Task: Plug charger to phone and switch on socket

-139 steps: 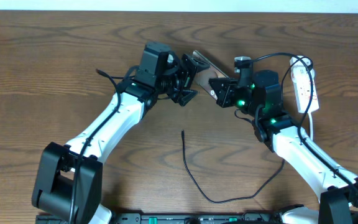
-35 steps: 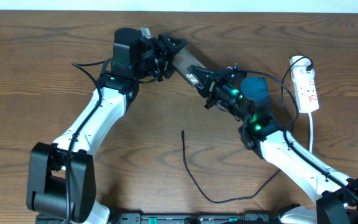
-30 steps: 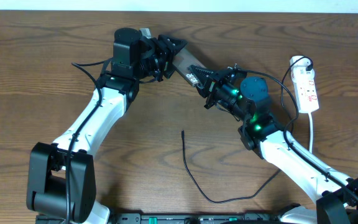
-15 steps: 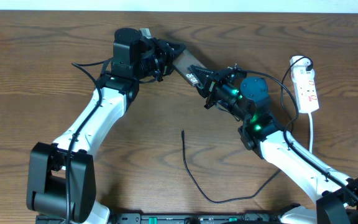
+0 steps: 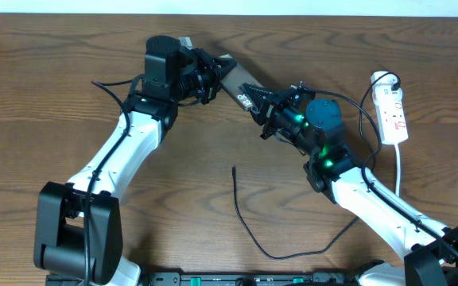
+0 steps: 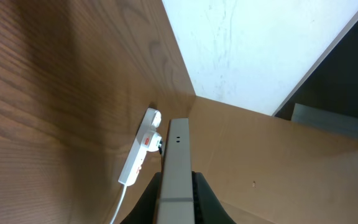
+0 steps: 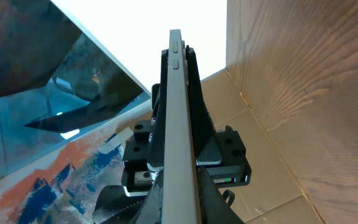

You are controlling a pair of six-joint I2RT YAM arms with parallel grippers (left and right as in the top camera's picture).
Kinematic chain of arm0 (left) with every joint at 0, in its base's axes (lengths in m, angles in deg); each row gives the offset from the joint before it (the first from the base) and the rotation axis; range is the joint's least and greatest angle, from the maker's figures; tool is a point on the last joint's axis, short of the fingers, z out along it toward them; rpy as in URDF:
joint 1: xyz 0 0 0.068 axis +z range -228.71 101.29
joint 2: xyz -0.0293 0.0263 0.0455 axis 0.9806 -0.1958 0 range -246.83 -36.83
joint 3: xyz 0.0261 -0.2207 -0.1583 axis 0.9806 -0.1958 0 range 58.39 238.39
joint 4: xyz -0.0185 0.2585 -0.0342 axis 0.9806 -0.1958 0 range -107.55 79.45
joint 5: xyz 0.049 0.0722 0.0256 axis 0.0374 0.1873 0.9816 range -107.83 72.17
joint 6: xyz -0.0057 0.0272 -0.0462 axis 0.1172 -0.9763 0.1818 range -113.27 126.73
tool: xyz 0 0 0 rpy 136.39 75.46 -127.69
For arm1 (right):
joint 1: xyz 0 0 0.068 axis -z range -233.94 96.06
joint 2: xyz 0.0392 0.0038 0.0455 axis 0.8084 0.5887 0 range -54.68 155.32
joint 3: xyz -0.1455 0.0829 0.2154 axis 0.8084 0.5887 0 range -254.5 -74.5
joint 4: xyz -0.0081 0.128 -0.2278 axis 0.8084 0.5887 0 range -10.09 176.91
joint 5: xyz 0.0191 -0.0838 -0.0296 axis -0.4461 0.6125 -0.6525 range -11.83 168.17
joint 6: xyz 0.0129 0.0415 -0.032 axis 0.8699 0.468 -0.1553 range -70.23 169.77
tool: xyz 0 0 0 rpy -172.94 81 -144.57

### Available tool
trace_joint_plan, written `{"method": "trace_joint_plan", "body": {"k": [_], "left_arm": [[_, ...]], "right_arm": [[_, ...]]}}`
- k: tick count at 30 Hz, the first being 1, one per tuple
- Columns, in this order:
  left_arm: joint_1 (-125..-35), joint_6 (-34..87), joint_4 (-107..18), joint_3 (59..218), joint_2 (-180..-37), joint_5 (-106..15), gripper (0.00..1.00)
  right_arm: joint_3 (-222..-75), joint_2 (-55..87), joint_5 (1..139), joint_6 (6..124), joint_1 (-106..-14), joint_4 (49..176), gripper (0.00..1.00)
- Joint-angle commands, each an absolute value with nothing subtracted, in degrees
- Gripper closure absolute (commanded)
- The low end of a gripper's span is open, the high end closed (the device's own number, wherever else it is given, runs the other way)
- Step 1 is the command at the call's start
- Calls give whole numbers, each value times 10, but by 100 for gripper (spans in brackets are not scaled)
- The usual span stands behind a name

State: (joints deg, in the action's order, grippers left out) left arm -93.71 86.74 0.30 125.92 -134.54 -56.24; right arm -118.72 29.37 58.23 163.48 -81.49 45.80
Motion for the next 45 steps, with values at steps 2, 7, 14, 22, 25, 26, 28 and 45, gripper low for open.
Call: {"method": "trace_joint_plan", "body": {"k": [2, 7, 14, 22, 25, 26, 28, 45], "left_arm": [[-937, 850, 7, 1271, -1330, -546, 93], [-937, 850, 7, 1271, -1330, -546, 93], [-937, 850, 7, 1271, -1330, -546, 93], [-925, 835, 7, 1271, -1330, -546, 92], [-909, 834, 7, 1271, -1330, -549, 93], [-904, 834, 7, 1271, -1330, -553, 93], [-888, 826, 7, 1271, -1330, -569, 93], [-700, 647, 49, 1271, -1330, -864, 93]], "right_arm": [[-1195, 293, 572, 1646, -825, 450, 98], [-1195, 293, 578, 1646, -825, 450, 99], [-1195, 293, 584, 1646, -825, 450, 23], [-1195, 293, 588, 1646, -824, 450, 1], [-1195, 293, 588, 1646, -823, 450, 1], [-1195, 293, 588, 1645, -822, 450, 1], [-1195, 293, 588, 1636, -819, 450, 1], [-1195, 293, 588, 1294, -791, 493, 1]]}}
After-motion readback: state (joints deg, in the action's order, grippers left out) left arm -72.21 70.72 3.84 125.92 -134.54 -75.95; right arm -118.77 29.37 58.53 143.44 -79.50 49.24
